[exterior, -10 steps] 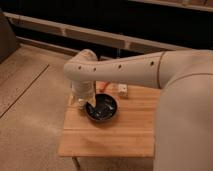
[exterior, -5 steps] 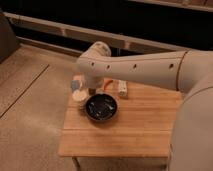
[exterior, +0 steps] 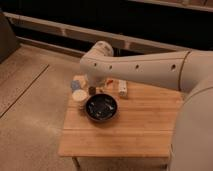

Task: Knock the eraser over

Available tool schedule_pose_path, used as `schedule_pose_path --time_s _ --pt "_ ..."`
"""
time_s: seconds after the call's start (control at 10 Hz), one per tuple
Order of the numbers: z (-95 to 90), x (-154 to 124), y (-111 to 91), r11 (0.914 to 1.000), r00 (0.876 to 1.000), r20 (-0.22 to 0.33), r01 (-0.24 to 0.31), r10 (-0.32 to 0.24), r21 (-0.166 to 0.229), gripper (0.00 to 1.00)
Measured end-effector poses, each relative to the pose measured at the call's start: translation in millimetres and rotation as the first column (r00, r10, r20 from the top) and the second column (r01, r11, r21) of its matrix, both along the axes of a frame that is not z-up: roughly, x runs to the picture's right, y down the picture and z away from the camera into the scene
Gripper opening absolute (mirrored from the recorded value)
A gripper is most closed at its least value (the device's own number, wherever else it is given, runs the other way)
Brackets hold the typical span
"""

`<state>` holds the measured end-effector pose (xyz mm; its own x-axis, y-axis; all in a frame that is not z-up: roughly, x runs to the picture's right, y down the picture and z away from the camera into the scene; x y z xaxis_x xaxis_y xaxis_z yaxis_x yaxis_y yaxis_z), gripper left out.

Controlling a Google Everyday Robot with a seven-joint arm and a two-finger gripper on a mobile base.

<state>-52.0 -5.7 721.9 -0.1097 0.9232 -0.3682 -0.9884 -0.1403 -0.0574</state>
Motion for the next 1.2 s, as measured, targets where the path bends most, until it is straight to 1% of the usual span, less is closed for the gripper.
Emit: schedule_pose_path --time_s 0.1,0.2,0.3,0.4,0.5,0.6,0.7,0.8,0.9,1.0,1.1,1.2 --pt "-0.1 0 1 0.9999 1.0 0.007 0.011 -0.011 -0.002 0.65" --pt "-2.0 -5 6 0.9985 0.998 0.031 0.054 -0.053 -0.012 0.65" --pt "-6.0 -13 13 0.9923 0.99 0.071 0.12 -0.118 -0.029 0.65" --pt "-11.3 -20 22 0.9803 0.975 0.119 0.192 -0.185 -0.046 0.65" --pt "-17.9 -28 32 0.9606 0.95 0.177 0.271 -0.257 -0.062 0.65" --pt "-26.5 -36 45 0.9287 0.909 0.249 0.363 -0.334 -0.078 0.65" --pt "-34.5 -41 54 0.8914 0.861 0.315 0.445 -0.4 -0.085 0.65" --pt "-43.2 -46 62 0.8448 0.798 0.389 0.529 -0.461 -0.084 0.65" --pt "-51.2 -50 67 0.7982 0.731 0.457 0.598 -0.507 -0.072 0.65" --pt "-59.2 -53 72 0.7409 0.65 0.527 0.669 -0.548 -0.054 0.65" --pt "-65.5 -52 74 0.68 0.567 0.586 0.732 -0.579 -0.036 0.65" --pt "-70.4 -51 74 0.6164 0.48 0.64 0.787 -0.6 -0.012 0.65"
